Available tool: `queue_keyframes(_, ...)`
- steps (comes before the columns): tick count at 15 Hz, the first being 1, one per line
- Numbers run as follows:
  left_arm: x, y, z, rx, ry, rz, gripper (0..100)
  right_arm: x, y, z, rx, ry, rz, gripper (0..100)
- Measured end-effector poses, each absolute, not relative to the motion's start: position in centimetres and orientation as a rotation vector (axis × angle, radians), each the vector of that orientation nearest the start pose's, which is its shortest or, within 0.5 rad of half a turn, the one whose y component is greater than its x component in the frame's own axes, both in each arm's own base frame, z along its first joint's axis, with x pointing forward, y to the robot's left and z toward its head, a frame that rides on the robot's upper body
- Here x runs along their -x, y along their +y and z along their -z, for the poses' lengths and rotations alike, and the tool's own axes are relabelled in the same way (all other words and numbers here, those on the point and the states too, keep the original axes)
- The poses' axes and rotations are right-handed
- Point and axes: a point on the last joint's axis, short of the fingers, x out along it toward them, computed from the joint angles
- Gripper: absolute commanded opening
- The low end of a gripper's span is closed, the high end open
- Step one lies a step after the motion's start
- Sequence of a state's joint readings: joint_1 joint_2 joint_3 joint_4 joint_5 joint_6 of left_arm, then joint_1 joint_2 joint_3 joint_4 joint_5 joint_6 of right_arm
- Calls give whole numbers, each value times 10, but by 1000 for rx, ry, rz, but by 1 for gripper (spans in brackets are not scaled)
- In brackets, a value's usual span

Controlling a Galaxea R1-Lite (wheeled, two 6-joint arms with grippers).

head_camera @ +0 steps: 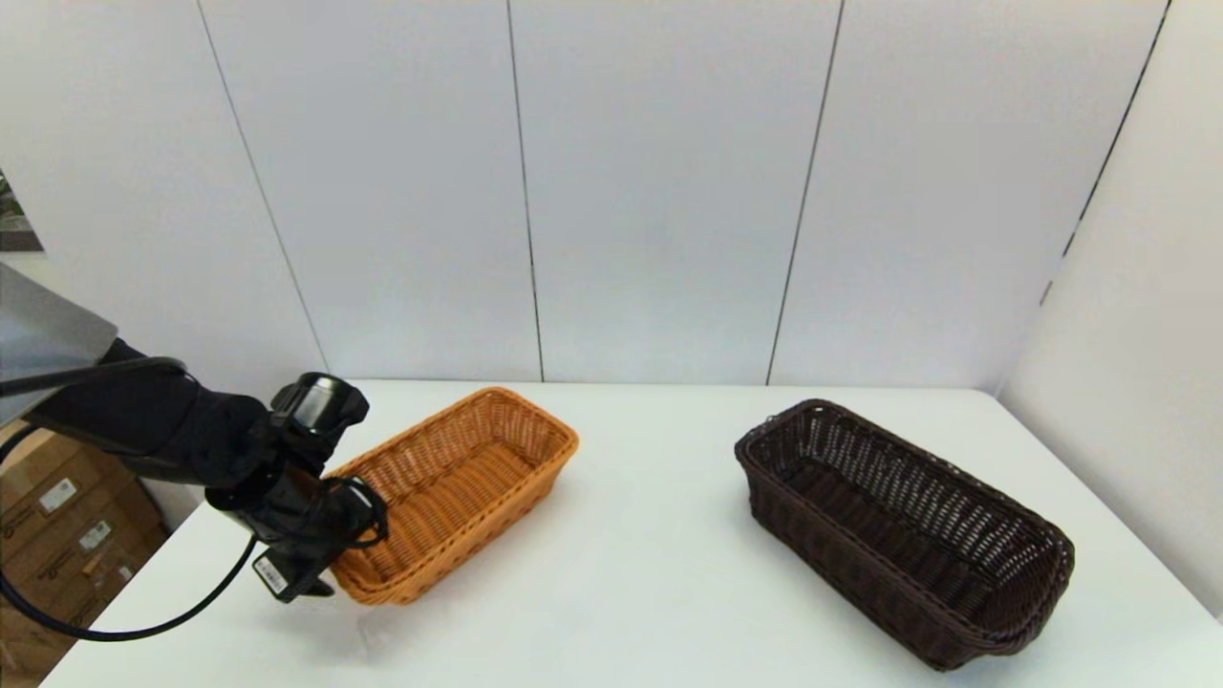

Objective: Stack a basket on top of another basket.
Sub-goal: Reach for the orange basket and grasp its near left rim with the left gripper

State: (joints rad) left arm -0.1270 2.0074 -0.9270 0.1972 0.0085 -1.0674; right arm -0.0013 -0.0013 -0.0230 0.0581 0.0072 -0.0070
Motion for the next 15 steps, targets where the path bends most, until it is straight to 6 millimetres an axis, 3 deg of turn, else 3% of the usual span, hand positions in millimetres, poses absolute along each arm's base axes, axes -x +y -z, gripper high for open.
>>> queue_keyframes(11, -302, -38, -57, 830, 1184, -578, 0, 25, 0, -76, 7, 33, -6, 100)
queue_keyframes(15, -298, -39, -71, 867, 1174, -518, 0, 25, 0, -76, 8, 34, -5, 100)
